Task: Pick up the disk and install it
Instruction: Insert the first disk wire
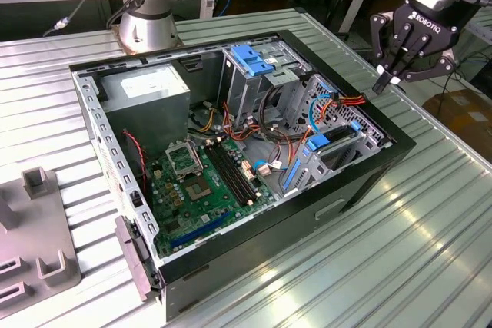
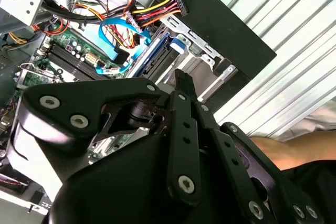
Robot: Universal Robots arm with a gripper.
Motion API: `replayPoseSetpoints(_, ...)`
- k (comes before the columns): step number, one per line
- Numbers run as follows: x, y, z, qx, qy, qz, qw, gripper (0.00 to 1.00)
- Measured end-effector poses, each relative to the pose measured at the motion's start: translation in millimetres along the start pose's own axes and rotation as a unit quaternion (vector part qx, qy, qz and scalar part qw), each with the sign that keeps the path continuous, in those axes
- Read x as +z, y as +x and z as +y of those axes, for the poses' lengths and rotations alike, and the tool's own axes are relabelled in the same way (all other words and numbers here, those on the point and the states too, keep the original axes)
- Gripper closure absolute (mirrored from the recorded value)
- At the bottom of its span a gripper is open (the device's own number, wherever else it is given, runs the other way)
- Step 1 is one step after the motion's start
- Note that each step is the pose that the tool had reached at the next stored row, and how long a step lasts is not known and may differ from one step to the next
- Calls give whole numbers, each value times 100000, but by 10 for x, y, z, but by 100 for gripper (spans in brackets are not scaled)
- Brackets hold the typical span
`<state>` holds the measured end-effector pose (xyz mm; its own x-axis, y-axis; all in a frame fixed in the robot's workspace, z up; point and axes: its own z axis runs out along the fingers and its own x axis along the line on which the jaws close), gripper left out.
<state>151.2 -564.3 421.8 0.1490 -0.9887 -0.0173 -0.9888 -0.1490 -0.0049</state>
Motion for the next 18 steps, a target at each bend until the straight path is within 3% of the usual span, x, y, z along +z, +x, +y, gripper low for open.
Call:
replayPoseSetpoints(4,1,2,-5,-1477,-28,-16,99989,90)
replayPoseSetpoints(7,11,2,-8,-4722,-77,-31,99888,90)
replayPoseSetpoints(9,29,-2,-19,-5505,-57,-3,99848,90)
replayPoseSetpoints(16,82,-25,-128,-6841,-47,27,99766,90)
replayPoseSetpoints(18,89,-26,-147,-8176,-68,14,99665,90)
